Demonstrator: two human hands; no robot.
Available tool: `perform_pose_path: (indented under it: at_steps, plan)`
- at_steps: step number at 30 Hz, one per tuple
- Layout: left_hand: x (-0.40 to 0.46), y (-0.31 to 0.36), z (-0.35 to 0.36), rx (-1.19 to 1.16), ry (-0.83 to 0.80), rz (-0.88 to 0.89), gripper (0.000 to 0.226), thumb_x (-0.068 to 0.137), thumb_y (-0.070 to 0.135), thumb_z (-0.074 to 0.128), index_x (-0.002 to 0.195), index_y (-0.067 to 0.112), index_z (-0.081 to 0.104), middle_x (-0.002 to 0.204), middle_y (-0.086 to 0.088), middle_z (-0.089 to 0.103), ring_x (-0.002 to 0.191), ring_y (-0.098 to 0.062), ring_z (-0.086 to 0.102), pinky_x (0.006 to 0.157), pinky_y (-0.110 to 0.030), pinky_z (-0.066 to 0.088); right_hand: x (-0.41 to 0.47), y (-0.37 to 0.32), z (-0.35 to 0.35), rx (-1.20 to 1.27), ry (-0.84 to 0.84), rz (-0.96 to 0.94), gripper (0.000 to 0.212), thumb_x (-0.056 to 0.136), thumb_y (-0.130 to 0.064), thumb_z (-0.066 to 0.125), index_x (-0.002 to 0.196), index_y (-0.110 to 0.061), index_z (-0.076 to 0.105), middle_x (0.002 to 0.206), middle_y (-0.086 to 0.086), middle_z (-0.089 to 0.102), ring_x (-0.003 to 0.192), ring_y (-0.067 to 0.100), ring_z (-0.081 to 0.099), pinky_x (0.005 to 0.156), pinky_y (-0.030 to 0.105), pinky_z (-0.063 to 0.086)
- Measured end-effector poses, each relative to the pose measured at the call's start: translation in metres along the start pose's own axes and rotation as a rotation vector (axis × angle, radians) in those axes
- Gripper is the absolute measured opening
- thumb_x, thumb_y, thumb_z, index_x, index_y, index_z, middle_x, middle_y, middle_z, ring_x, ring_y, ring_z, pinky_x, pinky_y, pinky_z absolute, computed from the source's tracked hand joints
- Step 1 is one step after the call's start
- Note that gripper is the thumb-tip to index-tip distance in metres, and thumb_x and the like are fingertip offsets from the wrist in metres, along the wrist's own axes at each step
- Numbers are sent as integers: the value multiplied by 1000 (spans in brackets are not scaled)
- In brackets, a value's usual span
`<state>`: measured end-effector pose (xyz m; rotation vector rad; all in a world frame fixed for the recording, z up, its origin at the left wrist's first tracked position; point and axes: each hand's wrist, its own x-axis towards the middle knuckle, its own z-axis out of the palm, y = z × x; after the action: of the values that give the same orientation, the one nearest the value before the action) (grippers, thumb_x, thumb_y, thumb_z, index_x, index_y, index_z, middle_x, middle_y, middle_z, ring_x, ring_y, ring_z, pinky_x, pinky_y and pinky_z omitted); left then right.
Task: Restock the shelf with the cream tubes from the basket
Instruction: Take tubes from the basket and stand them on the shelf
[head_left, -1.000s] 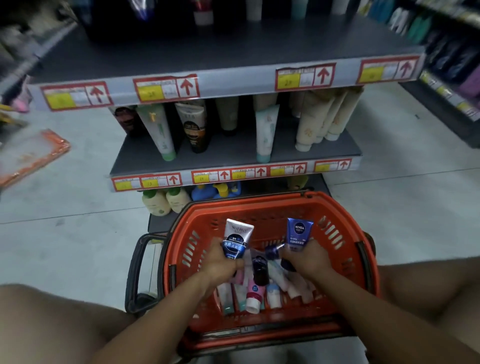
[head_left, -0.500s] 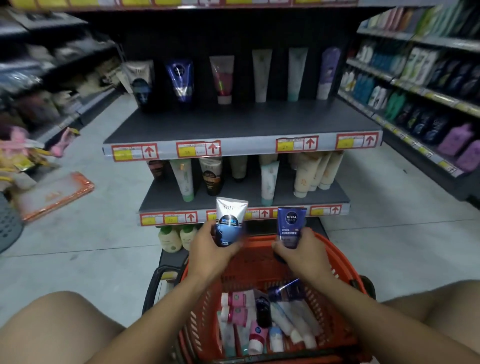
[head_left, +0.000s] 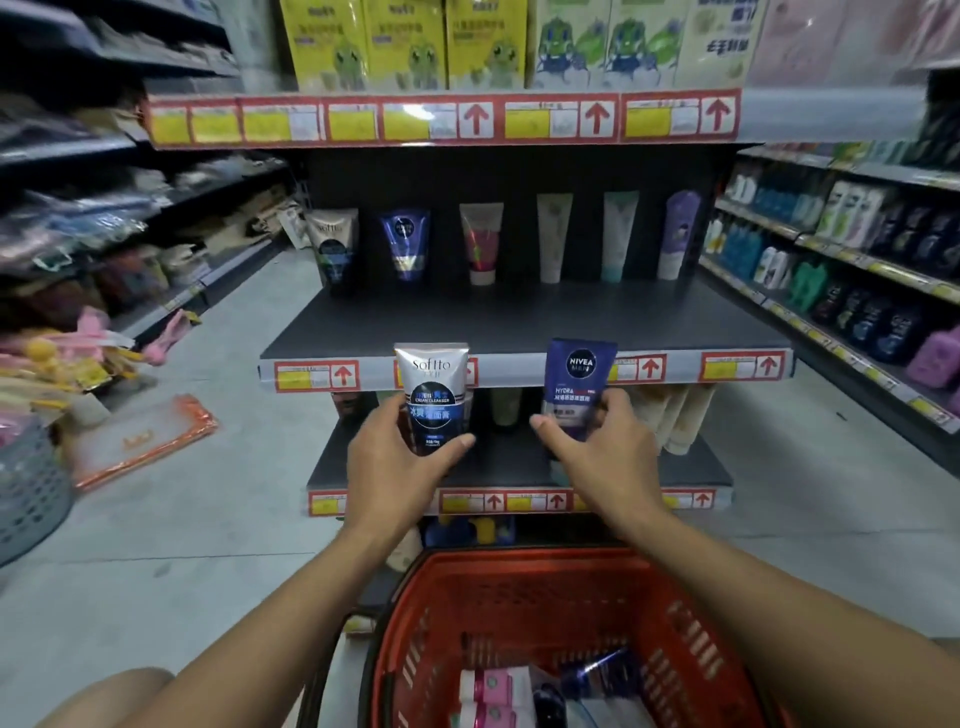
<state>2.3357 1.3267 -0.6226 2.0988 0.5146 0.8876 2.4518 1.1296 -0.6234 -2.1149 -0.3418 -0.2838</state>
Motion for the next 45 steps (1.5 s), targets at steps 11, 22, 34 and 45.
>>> perform_pose_path:
  at_steps: [11, 22, 34, 45]
  plan:
    - [110, 19, -21, 93, 111, 77, 70, 73, 51, 91, 130, 24, 61, 120, 7, 69, 106, -9, 66, 85, -22, 55, 86, -75, 23, -7, 43, -136, 62, 72, -66, 78, 112, -27, 52, 109, -6, 69, 98, 17, 67, 84, 45, 58]
    - [172, -1, 6, 209, 83, 0, 68, 69, 50, 94, 118, 17, 60, 115, -5, 70, 107, -27, 67, 88, -43, 56, 137, -71, 61, -111, 19, -116, 62, 75, -66, 77, 109, -21, 51, 106, 0, 69, 94, 27, 67, 68, 32, 44]
    - [168, -1, 7, 378, 102, -46, 65, 72, 59, 85, 120, 21, 62, 109, -3, 75, 102, -29, 69, 82, -42, 58, 141, -77, 76, -447, -100, -141, 55, 74, -72, 67, 103, -25, 63, 101, -2, 70, 92, 25, 67, 82, 39, 55]
    - [231, -44, -45, 508, 25, -232, 78, 71, 62, 86, 130, 21, 54, 123, -7, 71, 111, -34, 68, 78, -38, 52, 160, -132, 143, -403, -279, -148, 57, 72, -69, 75, 108, -26, 67, 107, -3, 73, 95, 22, 69, 78, 34, 55]
